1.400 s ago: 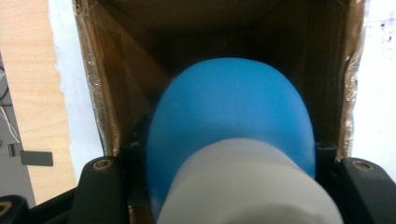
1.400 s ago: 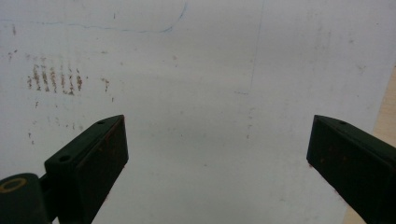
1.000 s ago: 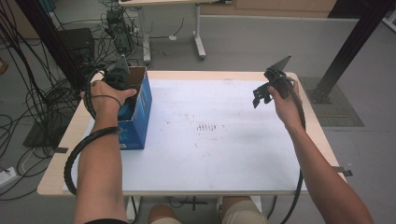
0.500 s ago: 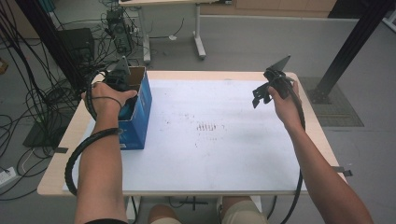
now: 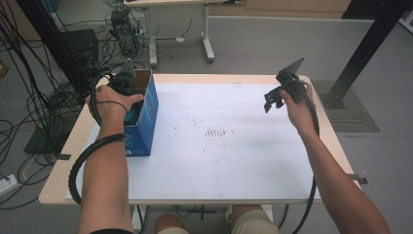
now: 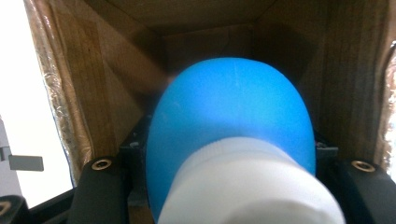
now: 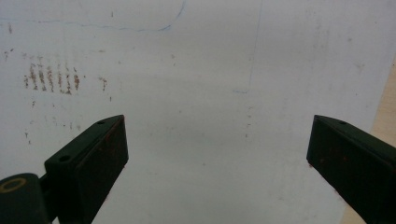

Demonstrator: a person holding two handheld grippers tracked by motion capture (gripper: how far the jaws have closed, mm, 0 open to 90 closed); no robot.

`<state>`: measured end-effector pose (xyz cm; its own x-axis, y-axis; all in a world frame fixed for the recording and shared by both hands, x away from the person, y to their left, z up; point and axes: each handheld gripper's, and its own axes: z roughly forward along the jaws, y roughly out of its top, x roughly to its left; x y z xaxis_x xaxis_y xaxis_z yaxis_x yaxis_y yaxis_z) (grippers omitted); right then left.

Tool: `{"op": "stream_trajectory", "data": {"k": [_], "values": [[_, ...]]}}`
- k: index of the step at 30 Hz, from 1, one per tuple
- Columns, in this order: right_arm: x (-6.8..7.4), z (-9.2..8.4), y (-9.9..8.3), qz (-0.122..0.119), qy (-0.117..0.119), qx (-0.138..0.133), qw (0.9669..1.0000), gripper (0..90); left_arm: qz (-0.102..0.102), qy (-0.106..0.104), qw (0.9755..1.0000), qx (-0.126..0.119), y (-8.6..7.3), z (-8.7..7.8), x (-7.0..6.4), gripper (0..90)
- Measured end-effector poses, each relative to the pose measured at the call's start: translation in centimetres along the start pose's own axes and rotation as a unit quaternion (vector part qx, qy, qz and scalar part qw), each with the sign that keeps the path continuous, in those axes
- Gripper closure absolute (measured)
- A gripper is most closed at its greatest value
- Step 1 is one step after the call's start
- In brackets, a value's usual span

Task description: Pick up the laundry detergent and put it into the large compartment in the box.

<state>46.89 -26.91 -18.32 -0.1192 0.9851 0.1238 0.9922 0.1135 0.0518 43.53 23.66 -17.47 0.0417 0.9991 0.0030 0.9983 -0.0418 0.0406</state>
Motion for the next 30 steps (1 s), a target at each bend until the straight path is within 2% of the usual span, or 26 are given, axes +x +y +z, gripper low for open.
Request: {"op": "stream_trajectory", "data": {"k": [30], "values": [[0.07,0.00,0.01,0.001,0.000,0.000,1.0000,5.5,-0.002,-0.001,1.0000,-0.002,-0.05,0.03,0.08,37.7]]}}
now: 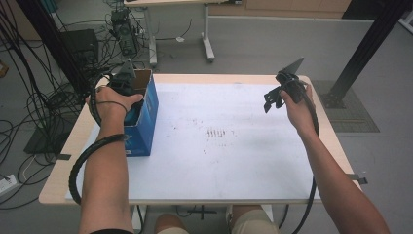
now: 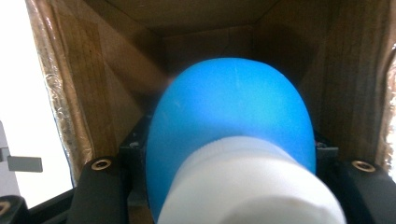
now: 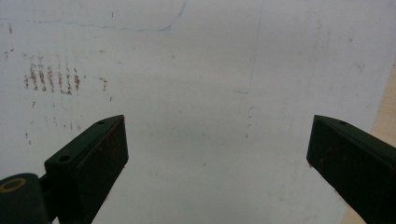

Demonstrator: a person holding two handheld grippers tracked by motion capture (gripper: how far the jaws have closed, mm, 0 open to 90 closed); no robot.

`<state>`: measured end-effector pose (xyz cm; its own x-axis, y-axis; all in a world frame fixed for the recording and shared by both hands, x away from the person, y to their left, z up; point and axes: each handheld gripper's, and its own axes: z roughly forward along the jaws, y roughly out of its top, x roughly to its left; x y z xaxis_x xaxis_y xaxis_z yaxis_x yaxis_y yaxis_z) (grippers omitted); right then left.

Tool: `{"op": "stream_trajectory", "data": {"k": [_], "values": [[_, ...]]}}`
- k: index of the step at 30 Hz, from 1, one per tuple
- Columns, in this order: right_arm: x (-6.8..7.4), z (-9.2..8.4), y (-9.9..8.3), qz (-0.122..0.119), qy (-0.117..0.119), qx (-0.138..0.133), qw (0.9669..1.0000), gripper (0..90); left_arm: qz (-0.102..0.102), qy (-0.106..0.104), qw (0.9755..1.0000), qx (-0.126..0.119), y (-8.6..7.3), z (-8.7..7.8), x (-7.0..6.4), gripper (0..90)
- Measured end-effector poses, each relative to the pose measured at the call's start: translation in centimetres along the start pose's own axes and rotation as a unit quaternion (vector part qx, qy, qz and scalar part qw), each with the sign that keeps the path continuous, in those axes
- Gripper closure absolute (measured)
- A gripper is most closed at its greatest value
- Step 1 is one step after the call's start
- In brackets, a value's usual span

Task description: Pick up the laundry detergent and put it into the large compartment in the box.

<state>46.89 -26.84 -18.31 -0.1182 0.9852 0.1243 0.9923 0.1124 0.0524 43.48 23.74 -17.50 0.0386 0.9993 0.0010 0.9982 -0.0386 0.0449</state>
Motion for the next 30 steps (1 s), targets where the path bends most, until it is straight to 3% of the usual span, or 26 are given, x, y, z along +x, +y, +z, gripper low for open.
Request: {"op": "stream_trajectory", "data": {"k": [30], "values": [[0.07,-0.06,-0.04,0.000,0.000,-0.002,1.0000,5.5,-0.001,-0.002,1.0000,-0.003,-0.13,0.03,0.17,37.6]]}}
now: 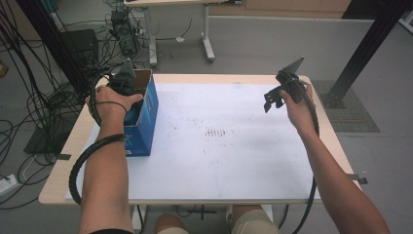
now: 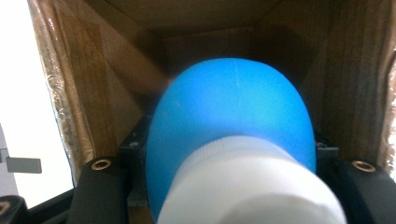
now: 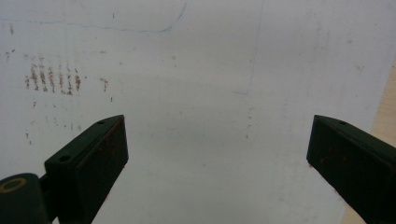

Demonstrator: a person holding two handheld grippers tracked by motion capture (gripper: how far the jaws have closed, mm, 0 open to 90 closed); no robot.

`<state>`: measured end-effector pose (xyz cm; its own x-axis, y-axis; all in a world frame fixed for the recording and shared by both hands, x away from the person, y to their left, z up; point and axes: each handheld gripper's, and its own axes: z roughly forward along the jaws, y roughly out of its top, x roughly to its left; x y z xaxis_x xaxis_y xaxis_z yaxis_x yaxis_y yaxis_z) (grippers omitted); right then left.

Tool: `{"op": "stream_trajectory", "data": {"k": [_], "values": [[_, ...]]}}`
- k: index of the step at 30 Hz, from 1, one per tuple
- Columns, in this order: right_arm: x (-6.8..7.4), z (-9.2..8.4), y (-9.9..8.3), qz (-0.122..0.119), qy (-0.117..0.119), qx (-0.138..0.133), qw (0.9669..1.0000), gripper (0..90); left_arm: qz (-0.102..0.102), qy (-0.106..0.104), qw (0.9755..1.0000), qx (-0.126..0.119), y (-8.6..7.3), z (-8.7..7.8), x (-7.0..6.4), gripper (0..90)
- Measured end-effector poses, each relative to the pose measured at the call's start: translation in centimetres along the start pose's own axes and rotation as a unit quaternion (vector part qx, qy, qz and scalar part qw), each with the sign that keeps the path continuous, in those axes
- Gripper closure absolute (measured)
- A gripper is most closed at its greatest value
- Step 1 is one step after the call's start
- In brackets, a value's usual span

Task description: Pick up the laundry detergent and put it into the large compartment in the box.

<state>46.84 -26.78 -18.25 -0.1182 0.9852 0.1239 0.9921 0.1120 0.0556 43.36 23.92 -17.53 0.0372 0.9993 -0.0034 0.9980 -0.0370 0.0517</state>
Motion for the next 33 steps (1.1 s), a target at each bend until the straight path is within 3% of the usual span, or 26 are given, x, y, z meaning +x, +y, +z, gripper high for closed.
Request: {"op": "stream_trajectory", "data": {"k": [33], "values": [[0.14,-0.32,-0.18,-0.006,-0.003,-0.005,1.0000,5.4,0.004,0.000,1.0000,-0.001,-0.08,-0.01,-0.02,37.5]]}}
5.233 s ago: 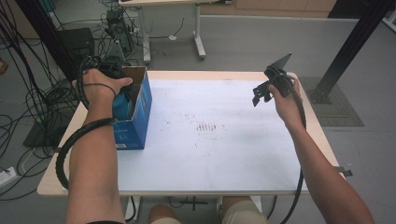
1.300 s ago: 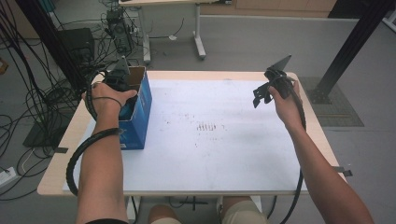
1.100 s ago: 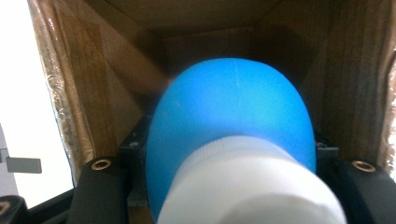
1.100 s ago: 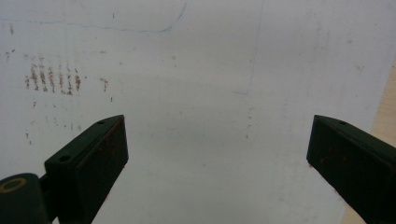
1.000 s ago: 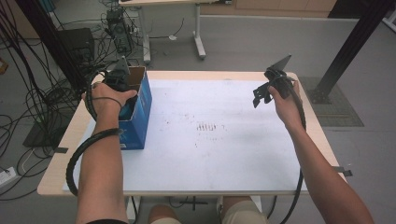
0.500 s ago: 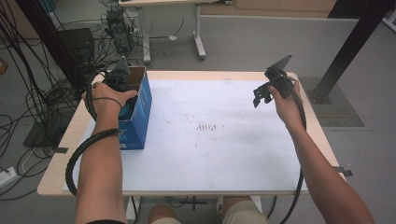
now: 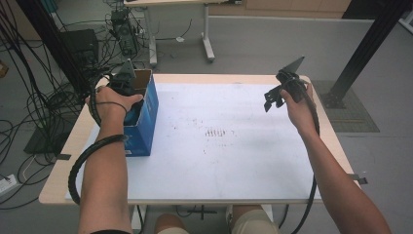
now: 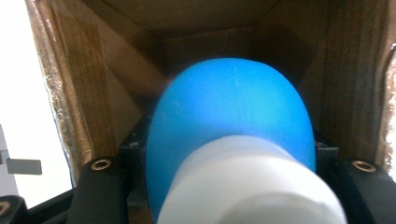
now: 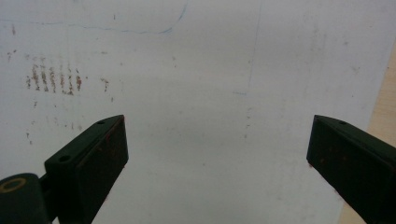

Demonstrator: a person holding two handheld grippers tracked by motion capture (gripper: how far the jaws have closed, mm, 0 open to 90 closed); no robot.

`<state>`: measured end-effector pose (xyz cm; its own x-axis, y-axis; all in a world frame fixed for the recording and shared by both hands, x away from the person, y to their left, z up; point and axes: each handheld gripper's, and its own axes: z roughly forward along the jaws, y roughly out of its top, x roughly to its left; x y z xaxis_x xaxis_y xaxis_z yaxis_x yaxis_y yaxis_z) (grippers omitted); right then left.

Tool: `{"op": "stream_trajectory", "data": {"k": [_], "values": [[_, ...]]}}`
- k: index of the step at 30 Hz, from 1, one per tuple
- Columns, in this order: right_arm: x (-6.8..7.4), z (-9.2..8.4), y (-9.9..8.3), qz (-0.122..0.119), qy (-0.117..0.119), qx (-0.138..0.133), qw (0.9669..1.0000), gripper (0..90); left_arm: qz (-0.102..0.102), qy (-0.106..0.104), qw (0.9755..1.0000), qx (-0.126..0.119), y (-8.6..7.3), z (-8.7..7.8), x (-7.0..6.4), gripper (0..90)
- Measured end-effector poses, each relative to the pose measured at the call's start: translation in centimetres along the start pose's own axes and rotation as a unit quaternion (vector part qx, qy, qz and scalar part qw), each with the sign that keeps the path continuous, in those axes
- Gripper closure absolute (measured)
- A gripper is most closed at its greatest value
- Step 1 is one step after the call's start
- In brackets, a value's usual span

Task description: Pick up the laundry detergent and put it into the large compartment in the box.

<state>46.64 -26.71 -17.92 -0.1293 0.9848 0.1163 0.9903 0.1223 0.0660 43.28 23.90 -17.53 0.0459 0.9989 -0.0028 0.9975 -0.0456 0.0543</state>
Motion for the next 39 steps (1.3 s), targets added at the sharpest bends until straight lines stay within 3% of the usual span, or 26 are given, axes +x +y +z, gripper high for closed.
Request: {"op": "stream_trajectory", "data": {"k": [39], "values": [[-0.13,0.00,-0.23,0.003,0.002,-0.001,1.0000,5.4,0.000,0.000,1.0000,-0.004,-0.21,0.00,-0.04,37.5]]}}
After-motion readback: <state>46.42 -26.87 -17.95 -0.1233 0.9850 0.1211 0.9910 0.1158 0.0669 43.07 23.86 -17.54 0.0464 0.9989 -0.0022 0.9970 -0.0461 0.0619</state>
